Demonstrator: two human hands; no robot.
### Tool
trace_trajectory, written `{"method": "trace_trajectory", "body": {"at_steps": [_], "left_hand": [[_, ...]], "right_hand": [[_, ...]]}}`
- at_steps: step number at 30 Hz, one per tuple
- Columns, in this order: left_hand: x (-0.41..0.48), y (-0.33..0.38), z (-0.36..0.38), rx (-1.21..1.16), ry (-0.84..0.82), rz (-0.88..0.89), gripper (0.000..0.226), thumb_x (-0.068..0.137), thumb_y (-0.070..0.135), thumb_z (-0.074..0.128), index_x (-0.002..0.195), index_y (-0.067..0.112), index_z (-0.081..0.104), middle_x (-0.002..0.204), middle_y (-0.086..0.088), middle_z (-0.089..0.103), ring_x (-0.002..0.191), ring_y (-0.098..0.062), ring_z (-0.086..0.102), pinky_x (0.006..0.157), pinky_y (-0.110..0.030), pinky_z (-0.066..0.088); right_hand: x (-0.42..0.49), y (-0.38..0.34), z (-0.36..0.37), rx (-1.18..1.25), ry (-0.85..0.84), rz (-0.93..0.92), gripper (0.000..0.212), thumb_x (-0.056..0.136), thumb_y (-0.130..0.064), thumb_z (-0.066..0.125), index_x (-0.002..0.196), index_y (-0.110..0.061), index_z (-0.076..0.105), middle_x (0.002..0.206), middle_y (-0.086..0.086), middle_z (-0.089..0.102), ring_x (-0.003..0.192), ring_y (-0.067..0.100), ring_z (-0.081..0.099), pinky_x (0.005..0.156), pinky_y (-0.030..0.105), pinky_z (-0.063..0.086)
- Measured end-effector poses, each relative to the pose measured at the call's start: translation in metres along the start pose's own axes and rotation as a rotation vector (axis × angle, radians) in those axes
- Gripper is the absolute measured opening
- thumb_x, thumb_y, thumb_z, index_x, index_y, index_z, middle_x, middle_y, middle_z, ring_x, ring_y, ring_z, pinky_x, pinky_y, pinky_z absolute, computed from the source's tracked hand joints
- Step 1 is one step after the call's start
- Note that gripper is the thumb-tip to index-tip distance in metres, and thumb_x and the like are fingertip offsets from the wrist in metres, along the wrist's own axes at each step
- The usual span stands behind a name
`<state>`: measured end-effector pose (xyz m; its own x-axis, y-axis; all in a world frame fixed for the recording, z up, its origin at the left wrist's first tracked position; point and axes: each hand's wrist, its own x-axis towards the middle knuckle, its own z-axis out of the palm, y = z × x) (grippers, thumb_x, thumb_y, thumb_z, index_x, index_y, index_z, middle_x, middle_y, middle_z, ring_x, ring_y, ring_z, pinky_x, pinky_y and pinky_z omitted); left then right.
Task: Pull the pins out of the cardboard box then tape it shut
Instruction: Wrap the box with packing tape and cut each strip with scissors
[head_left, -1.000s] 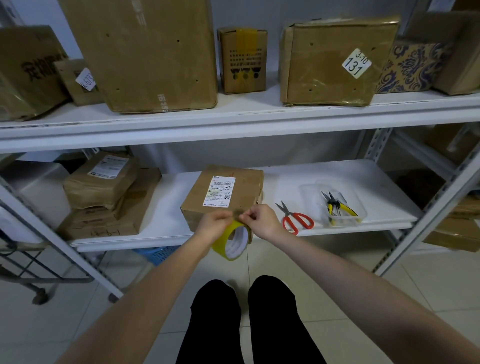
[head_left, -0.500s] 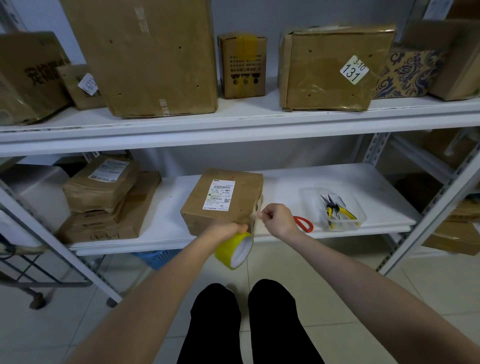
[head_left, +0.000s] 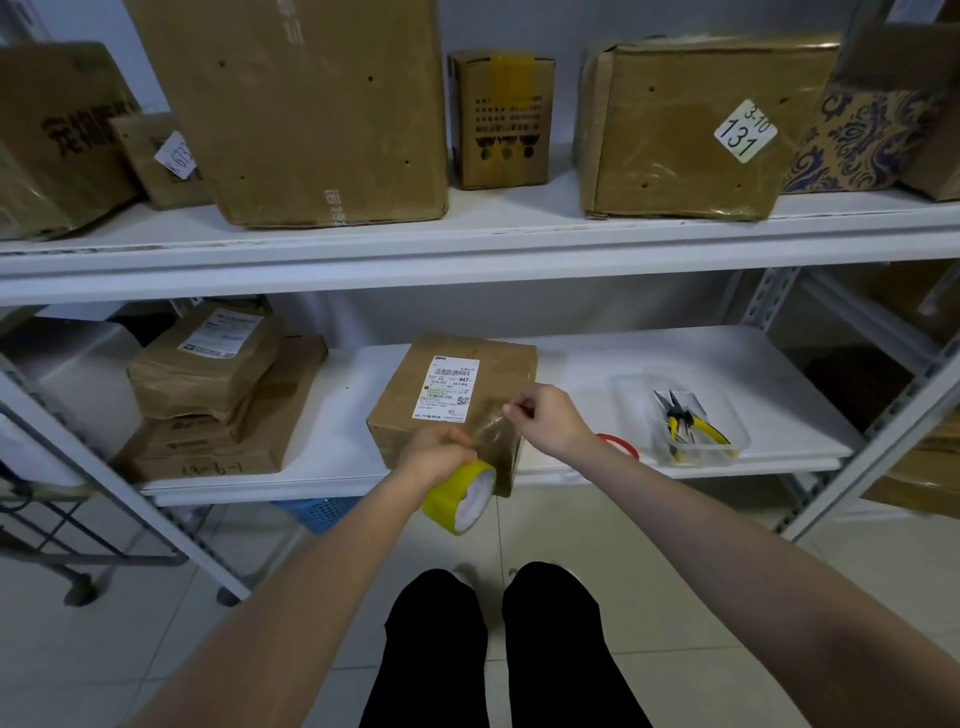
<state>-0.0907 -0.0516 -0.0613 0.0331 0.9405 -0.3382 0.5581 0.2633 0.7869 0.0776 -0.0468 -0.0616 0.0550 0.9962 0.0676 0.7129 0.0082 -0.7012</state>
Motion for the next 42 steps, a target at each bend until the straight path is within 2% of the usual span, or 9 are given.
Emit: {"method": "trace_trajectory", "body": {"at_steps": [4,9,20,25,28,32,34,38,42], "left_hand": [[0.009,0.0,-0.002,-0.088,0.034,-0.03,0.004,0.082,0.012,0.067,0.084,0.016,0.068,0.098,0.0,0.061,0.101,-0.02,0.056,0.089,-0.029,0.045],[0.02,0.012,0.004,-0.04,0.087,-0.073,0.026,0.081,0.019,0.061,0.108,0.019,0.062,0.107,-0.001,0.063,0.102,-0.024,0.06,0.09,-0.034,0.051],[0.028,0.02,0.011,-0.019,0.05,-0.12,0.016,0.082,0.021,0.059,0.097,0.021,0.052,0.1,-0.001,0.057,0.097,-0.025,0.057,0.092,-0.034,0.049],[0.027,0.018,0.02,-0.104,0.019,-0.092,0.039,0.055,0.032,0.052,0.093,0.022,0.055,0.098,0.0,0.062,0.098,-0.025,0.061,0.094,-0.039,0.05],[0.038,0.006,0.024,-0.137,0.065,-0.08,0.059,0.053,0.037,0.063,0.107,0.018,0.052,0.1,0.002,0.064,0.098,-0.024,0.062,0.092,-0.041,0.051],[0.027,0.009,0.02,-0.094,-0.005,-0.04,0.008,0.085,0.012,0.06,0.091,0.017,0.061,0.103,-0.005,0.061,0.104,-0.024,0.057,0.092,-0.03,0.044],[0.026,0.007,0.02,-0.082,-0.045,-0.04,0.015,0.089,0.009,0.056,0.098,0.011,0.069,0.111,-0.008,0.063,0.111,-0.024,0.056,0.094,-0.029,0.043],[0.023,0.008,0.019,-0.088,-0.045,-0.025,0.024,0.091,0.005,0.054,0.11,0.004,0.067,0.121,-0.011,0.06,0.116,-0.025,0.054,0.098,-0.03,0.041],[0.02,0.006,0.021,-0.218,-0.022,-0.028,0.016,0.088,0.004,0.058,0.1,0.006,0.069,0.111,-0.014,0.064,0.104,-0.022,0.055,0.098,-0.033,0.042]], "right_hand": [[0.019,-0.003,0.003,-0.005,-0.028,-0.001,0.012,0.088,-0.021,0.066,0.085,-0.01,0.07,0.089,0.008,0.072,0.08,0.018,0.06,0.07,0.023,0.039],[0.037,-0.001,0.01,-0.1,-0.021,0.007,0.016,0.089,-0.02,0.065,0.09,-0.006,0.073,0.092,0.009,0.072,0.089,0.023,0.064,0.071,0.023,0.039],[0.049,0.006,0.02,-0.295,-0.071,-0.06,0.013,0.089,-0.02,0.065,0.092,-0.01,0.072,0.095,0.007,0.072,0.093,0.026,0.063,0.077,0.027,0.044],[0.045,0.005,0.024,-0.417,-0.073,-0.08,0.016,0.09,-0.026,0.06,0.096,-0.012,0.067,0.101,0.009,0.068,0.1,0.031,0.061,0.079,0.034,0.049],[0.041,0.004,0.025,-0.525,-0.072,-0.088,0.024,0.091,-0.032,0.057,0.105,-0.013,0.063,0.11,0.01,0.061,0.105,0.032,0.058,0.08,0.037,0.05],[0.04,-0.003,0.018,-0.571,-0.026,-0.007,0.058,0.083,-0.044,0.067,0.124,-0.009,0.044,0.132,0.012,0.033,0.113,0.03,0.05,0.08,0.04,0.049],[0.042,-0.002,0.008,-0.558,-0.006,0.07,0.074,0.077,-0.047,0.073,0.127,-0.007,0.036,0.132,0.011,0.032,0.113,0.029,0.05,0.079,0.04,0.048],[0.036,0.007,0.011,-0.525,-0.045,-0.187,0.027,0.09,-0.022,0.058,0.116,-0.013,0.058,0.121,0.005,0.05,0.105,0.03,0.057,0.08,0.036,0.049],[0.023,0.016,0.023,-0.541,-0.174,-0.385,0.037,0.089,-0.011,0.046,0.117,-0.024,0.067,0.119,-0.004,0.062,0.111,0.023,0.055,0.087,0.037,0.047]]}}
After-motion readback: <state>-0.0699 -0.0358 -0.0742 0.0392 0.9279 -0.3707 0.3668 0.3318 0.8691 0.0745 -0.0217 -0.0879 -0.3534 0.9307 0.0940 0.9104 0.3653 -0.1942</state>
